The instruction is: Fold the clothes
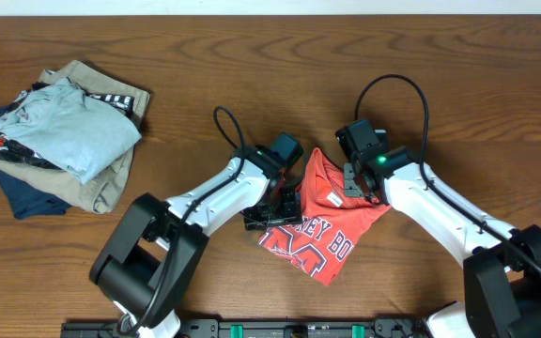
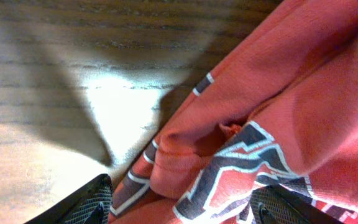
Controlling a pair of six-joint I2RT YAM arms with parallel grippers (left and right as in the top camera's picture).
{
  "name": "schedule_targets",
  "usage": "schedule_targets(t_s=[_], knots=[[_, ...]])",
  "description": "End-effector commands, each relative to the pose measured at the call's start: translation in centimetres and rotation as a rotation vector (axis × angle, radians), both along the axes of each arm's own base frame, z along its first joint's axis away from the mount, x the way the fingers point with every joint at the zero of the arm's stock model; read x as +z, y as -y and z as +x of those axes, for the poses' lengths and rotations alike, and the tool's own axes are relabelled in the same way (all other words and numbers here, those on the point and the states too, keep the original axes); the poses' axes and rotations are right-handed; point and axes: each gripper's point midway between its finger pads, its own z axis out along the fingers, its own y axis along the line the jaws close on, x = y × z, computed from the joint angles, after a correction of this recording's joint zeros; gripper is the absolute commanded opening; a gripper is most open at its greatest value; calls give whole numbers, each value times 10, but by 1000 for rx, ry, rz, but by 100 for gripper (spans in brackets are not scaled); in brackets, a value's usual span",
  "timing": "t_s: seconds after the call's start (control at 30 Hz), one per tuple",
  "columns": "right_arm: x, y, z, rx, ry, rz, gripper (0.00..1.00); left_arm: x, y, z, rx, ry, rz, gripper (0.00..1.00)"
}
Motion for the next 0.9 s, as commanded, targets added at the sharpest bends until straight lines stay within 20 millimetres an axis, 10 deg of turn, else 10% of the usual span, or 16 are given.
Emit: schedule_targets(t_s=[0.0,0.37,0.67,0.87], knots=[[8,15,10,-3,20,-15,43,23,-1,14,6,91,-23,71],[92,43,18,-32,216,61,55,77,18,66,-399,470,-269,98],[111,51,-19,-5,178,64,57,65,38,84,-374,396,-605,98],[105,55,-33,-6,116,46,57,22,43,78,-366,293,-601,98]])
